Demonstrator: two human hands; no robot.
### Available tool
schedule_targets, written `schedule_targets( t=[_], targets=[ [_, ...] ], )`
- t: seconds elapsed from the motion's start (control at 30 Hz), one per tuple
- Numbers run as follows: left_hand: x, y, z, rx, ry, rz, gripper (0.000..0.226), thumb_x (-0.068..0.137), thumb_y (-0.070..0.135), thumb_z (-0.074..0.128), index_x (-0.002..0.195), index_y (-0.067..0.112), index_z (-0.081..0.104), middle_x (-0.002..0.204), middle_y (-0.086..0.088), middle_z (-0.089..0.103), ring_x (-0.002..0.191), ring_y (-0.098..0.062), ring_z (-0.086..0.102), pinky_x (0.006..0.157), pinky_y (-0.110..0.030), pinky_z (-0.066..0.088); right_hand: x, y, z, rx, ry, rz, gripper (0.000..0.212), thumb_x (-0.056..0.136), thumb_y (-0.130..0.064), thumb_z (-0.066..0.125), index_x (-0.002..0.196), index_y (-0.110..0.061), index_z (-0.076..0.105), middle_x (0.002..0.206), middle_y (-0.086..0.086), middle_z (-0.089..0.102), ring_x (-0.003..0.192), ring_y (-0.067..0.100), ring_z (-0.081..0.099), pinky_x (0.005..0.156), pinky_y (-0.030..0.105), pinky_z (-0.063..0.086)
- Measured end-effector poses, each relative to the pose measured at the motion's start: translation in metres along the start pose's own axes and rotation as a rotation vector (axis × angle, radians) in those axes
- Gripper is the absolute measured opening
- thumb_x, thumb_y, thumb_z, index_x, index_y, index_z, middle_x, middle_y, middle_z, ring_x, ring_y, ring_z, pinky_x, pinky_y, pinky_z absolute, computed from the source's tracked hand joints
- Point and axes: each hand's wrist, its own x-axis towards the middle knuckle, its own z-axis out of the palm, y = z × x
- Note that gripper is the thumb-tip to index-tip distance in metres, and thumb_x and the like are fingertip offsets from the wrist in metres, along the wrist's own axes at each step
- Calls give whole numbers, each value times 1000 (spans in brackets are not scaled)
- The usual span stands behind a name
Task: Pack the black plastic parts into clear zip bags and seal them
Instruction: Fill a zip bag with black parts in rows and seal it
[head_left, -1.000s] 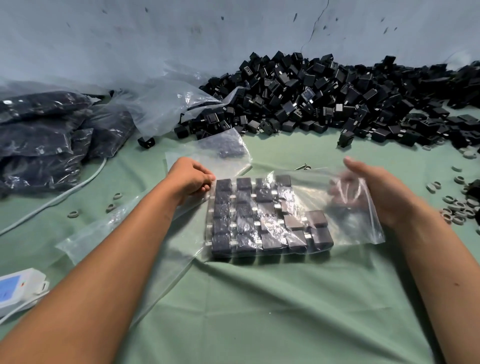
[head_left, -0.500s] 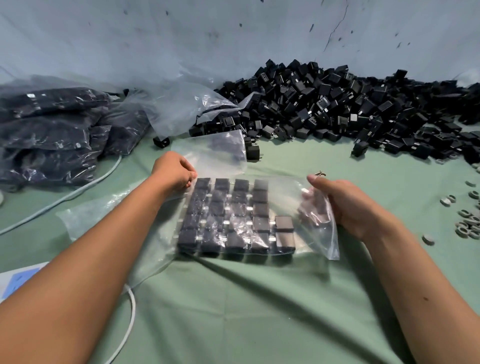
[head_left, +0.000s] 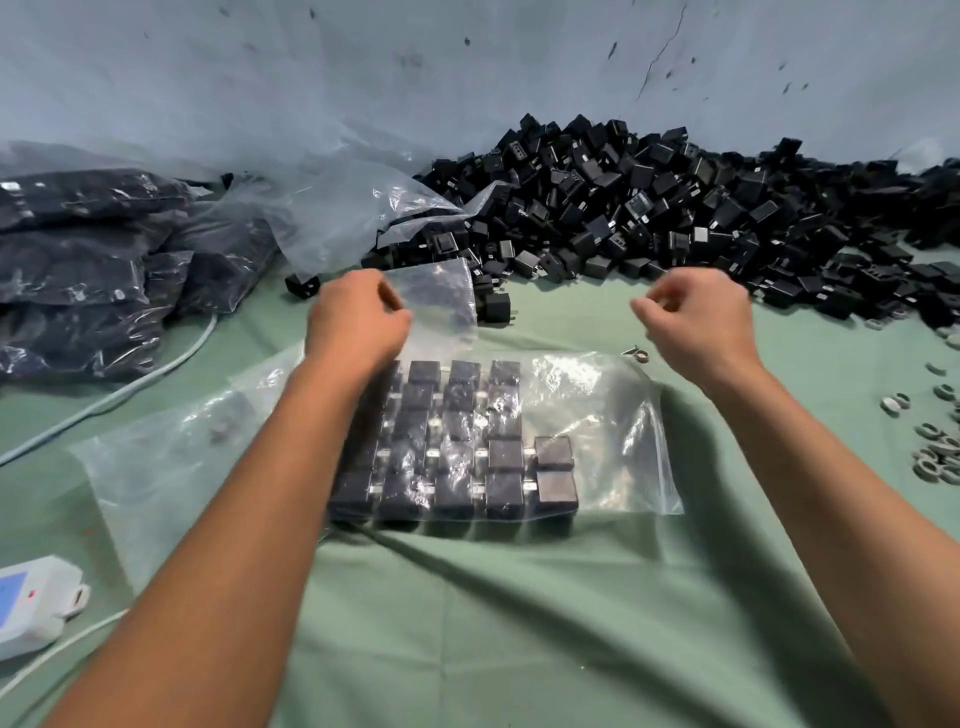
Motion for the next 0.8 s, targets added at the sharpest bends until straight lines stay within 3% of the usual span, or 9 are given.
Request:
schedule_targets(
  t=[0.1, 0.2, 0.3, 0.37, 0.43, 0.53, 0.6, 0.7, 0.8],
  targets=[
    [-13, 44, 6, -219, -197, 138, 3, 93, 23, 73, 92, 23, 71, 94, 6, 70, 86, -10, 65, 71, -23, 45, 30, -41, 22, -64, -273, -304, 16, 96, -23, 70, 111, -18, 73, 102, -2, 72, 99, 21, 69, 87, 32, 53],
    [-18, 74, 7, -135, -466, 355, 5, 90, 18, 76, 88, 23, 76, 74, 13, 68, 66, 2, 61, 63, -19, 44, 50, -66, 55, -165, -547, -505, 40, 91, -16, 73, 130, -10, 64, 129, 7, 67, 119, 25, 61, 94, 28, 44],
    [-17, 88, 6, -98, -611, 449, 18, 89, 16, 76, 78, 31, 77, 61, 16, 65, 62, -2, 62, 65, -20, 44, 50, -70, 85, -151, -633, -517, 29, 81, -9, 72, 110, -8, 68, 109, 7, 70, 109, 29, 65, 84, 31, 48],
    [-15, 89, 11, -97, -606, 466, 24, 87, 17, 77, 72, 35, 75, 63, 17, 64, 62, 2, 59, 63, -19, 43, 47, -62, 93, -98, -584, -486, 19, 80, -11, 70, 96, -18, 62, 93, -1, 65, 97, 29, 66, 73, 31, 44],
    [-13, 87, 17, -72, -573, 500, 23, 85, 20, 78, 70, 37, 75, 67, 18, 64, 61, 6, 57, 59, -18, 40, 46, -43, 88, 29, -478, -417, 24, 78, -12, 74, 93, -24, 59, 87, -7, 63, 81, 17, 62, 69, 28, 40],
    [-11, 85, 26, -155, -528, 541, 18, 84, 18, 79, 77, 34, 76, 79, 11, 71, 62, 4, 56, 59, -19, 40, 41, -5, 56, 436, -233, -86, 33, 84, -12, 73, 115, -25, 68, 88, -3, 62, 74, 10, 56, 69, 29, 49],
    [-16, 92, 33, -203, -511, 564, 25, 84, 14, 78, 82, 39, 74, 92, 12, 71, 70, 5, 55, 64, -18, 40, 24, 19, 30, 715, -106, 139, 44, 86, -13, 62, 124, -33, 68, 86, 1, 56, 70, 12, 51, 59, 29, 48],
    [-29, 109, 51, -197, -529, 620, 45, 86, 3, 71, 99, 46, 73, 107, 11, 62, 93, -2, 52, 79, -24, 43, -11, 42, 14, 937, -158, 309, 44, 84, -13, 50, 120, -24, 73, 85, 5, 55, 62, 12, 41, 48, 26, 34],
    [-40, 120, 67, -110, -562, 695, 62, 87, -9, 57, 112, 46, 72, 105, 9, 51, 110, -12, 40, 97, -30, 40, -38, 52, 9, 1013, -191, 324, 30, 82, -10, 58, 108, -13, 71, 85, 12, 58, 62, 15, 46, 48, 27, 37]
  ],
)
